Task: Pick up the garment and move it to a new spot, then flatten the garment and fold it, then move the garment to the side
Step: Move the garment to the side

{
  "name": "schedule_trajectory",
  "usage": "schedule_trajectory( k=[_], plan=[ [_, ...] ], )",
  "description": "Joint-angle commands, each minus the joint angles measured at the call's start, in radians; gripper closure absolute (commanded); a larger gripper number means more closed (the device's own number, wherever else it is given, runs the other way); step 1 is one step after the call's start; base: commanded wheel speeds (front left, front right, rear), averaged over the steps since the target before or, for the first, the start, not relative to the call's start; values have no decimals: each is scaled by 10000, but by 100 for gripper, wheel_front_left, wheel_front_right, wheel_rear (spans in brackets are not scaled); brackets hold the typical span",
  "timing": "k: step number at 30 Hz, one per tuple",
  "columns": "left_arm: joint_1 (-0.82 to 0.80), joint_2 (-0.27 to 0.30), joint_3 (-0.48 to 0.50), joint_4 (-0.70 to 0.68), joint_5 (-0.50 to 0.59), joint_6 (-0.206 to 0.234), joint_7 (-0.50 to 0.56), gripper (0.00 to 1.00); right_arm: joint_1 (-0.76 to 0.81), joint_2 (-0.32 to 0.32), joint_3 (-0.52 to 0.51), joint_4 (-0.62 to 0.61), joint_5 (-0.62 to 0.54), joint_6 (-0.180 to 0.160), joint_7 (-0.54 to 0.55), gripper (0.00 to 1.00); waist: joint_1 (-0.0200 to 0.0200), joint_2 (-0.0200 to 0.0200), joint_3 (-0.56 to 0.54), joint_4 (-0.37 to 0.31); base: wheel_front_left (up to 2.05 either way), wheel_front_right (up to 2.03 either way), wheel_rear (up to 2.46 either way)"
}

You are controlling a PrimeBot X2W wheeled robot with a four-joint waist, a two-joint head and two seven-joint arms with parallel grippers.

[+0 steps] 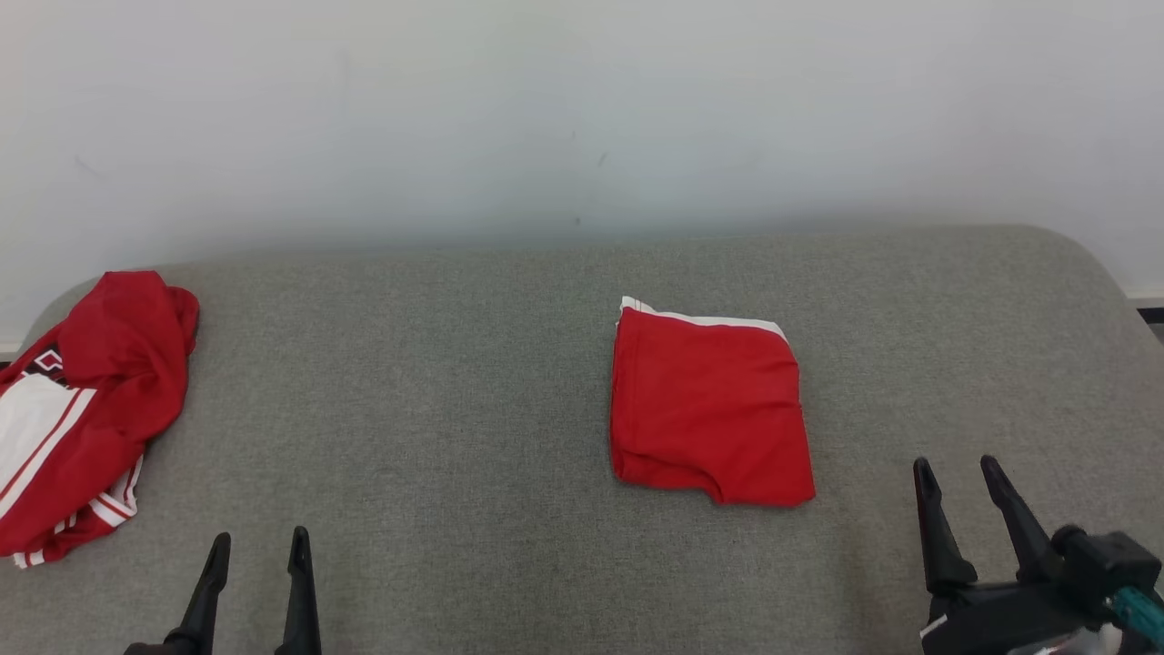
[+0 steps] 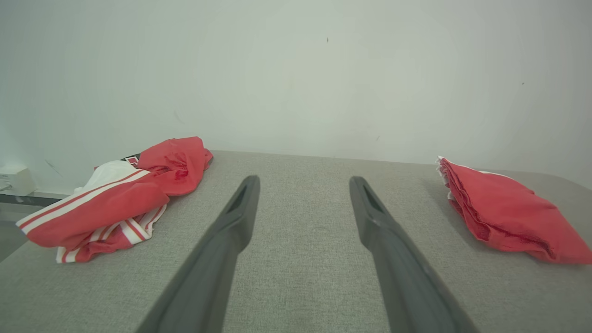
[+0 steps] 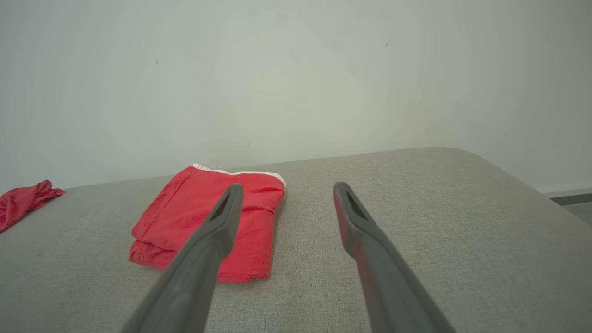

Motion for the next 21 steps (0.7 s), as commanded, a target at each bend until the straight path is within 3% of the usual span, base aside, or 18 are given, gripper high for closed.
schedule_trajectory(
  k=[1, 11, 21],
  plan=[
    [-92, 4, 5, 34, -40, -64, -10, 0, -167, -96, 20, 52, -17, -20, 27, 0, 0, 0, 53, 30, 0, 0, 0],
    [-546, -13, -105, 106, -108, -19, -10, 0, -2973, -839, 815, 2005, 121, -20, 993, 0, 0, 0, 853, 443, 0, 0, 0],
    [-1278, -20, -719, 82, -323, 195, -10, 0, -5278, -1053, 1636, 4427, 402, -20, 1482, 0, 0, 0, 1885, 1080, 0, 0, 0]
  ],
)
